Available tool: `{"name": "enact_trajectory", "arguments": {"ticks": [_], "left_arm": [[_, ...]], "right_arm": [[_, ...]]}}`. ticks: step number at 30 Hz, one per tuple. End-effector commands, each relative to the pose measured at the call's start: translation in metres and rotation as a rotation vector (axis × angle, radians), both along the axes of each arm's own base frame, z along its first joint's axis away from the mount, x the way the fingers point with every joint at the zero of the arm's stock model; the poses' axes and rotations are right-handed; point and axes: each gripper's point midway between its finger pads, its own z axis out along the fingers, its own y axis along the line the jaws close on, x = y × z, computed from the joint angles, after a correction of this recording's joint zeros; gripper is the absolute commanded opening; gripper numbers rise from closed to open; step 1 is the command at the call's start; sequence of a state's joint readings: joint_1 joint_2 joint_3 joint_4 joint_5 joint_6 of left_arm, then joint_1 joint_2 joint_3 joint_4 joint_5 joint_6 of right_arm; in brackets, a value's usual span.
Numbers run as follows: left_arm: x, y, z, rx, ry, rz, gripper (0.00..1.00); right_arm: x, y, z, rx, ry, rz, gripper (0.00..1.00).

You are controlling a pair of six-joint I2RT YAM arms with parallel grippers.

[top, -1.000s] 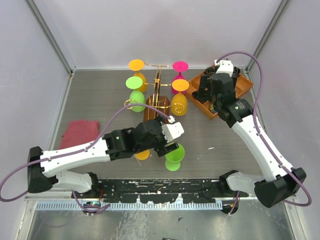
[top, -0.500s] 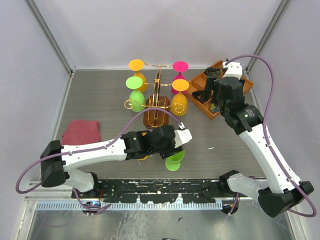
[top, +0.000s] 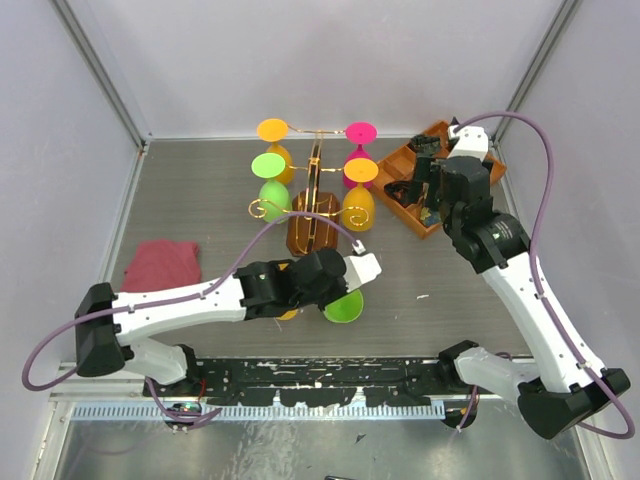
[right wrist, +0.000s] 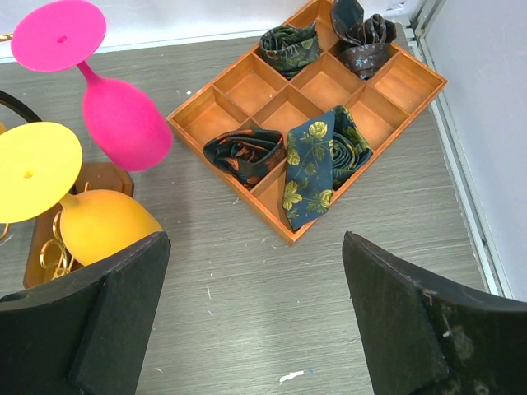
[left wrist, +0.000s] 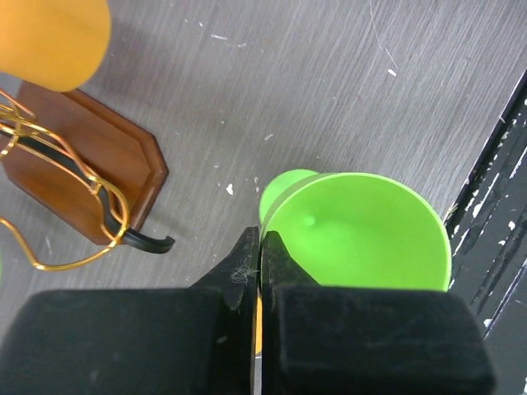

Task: Place the wine glass upside down on the wine glass rack

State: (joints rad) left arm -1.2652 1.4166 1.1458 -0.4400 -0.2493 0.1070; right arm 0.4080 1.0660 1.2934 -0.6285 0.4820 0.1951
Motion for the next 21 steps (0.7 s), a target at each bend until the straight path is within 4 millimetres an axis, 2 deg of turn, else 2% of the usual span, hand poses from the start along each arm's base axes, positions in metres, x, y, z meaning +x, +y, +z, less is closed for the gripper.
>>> {"name": "enact_trajectory", "arguments": {"ticks": [1, 4, 5, 8, 10, 13, 17, 21], "left_arm": [[0.004, -0.010, 0.071, -0.179, -0.082, -0.017, 0.03], [0.004, -0.006, 0.126, -0.298, -0.150, -0.037, 0.00], [0.007, 0.011, 0.186, -0.441, -0.235, -0.025, 0.00], [0.009, 0.036, 0.245, -0.582, -0.344, -0.008, 0.00], [0.011, 0.052, 0.276, -0.637, -0.435, 0.005, 0.00], [0.014, 0.073, 0.315, -0.693, -0.569, 0.033, 0.00], [0.017, 0.090, 0.356, -0.769, -0.732, 0.066, 0.00], [0.031, 0.093, 0.373, -0.736, -0.927, 0.118, 0.00]], "right_arm": [[-0.007, -0.007, 0.021, 0.036, -0.055, -0.031, 0.91], [-0.008, -0.010, 0.026, 0.038, -0.056, -0.048, 0.91], [-0.009, -0.015, 0.031, 0.022, -0.056, -0.072, 0.92], [-0.011, -0.020, 0.041, 0.014, -0.067, -0.096, 0.94], [-0.010, -0.021, 0.049, 0.025, -0.078, -0.105, 0.94], [-0.008, -0.016, 0.063, 0.078, -0.103, -0.104, 0.95], [-0.004, -0.007, 0.086, 0.155, -0.146, -0.085, 0.95], [-0.004, 0.003, 0.120, 0.250, -0.214, -0.049, 0.95]]}}
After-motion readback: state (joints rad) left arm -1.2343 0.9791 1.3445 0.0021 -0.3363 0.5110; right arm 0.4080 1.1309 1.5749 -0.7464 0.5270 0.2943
